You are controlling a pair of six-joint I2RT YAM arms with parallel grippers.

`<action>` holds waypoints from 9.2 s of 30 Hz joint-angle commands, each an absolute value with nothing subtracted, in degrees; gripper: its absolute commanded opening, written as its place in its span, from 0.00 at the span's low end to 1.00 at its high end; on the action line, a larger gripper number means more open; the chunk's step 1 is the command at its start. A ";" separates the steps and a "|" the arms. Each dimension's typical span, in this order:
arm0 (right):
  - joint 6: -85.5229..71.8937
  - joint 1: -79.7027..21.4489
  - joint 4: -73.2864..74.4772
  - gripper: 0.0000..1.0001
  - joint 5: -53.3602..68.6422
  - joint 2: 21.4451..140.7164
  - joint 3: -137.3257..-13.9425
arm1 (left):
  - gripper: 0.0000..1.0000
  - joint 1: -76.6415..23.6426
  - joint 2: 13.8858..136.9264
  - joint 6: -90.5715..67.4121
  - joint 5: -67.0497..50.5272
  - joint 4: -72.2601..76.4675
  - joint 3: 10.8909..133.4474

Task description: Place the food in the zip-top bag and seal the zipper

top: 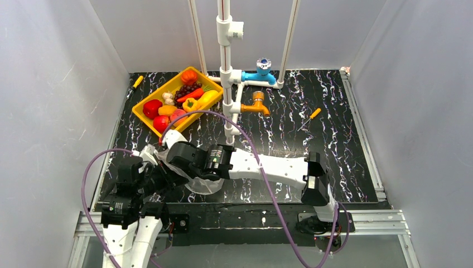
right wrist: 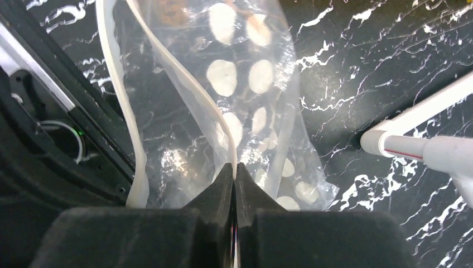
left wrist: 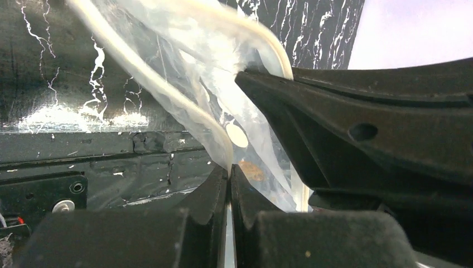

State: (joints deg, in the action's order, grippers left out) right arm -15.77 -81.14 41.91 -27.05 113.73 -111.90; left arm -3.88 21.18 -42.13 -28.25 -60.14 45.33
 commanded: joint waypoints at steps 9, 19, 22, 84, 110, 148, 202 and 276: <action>-34.95 -81.23 48.88 0.01 -53.34 96.69 -99.41 | 0.00 -4.04 25.23 -39.30 -32.52 -60.90 49.08; -44.18 -81.65 65.24 0.01 -56.50 93.58 -99.48 | 0.13 -4.04 27.74 -37.96 -35.48 -61.61 49.57; -40.04 -81.65 58.23 0.01 -55.58 89.24 -93.15 | 0.43 -4.05 27.18 -39.39 -34.79 -60.48 50.14; -27.77 -70.33 44.25 0.01 -35.91 79.34 -76.96 | 0.98 5.63 106.16 -3.98 4.25 -38.35 87.96; -30.07 -69.04 46.82 0.01 -33.31 80.05 -79.70 | 0.67 8.24 113.94 -3.30 -2.81 -40.28 91.71; -33.73 -64.28 38.12 0.01 -20.36 71.28 -73.79 | 0.22 -8.17 53.17 -45.90 -41.81 -21.33 55.94; -35.62 -61.54 35.39 0.01 -15.83 63.46 -69.55 | 0.97 -42.98 54.11 -47.50 -20.96 -23.68 56.79; -34.20 -61.00 40.22 0.01 -14.92 64.72 -70.29 | 0.96 3.17 114.18 -20.92 -8.06 -35.95 90.71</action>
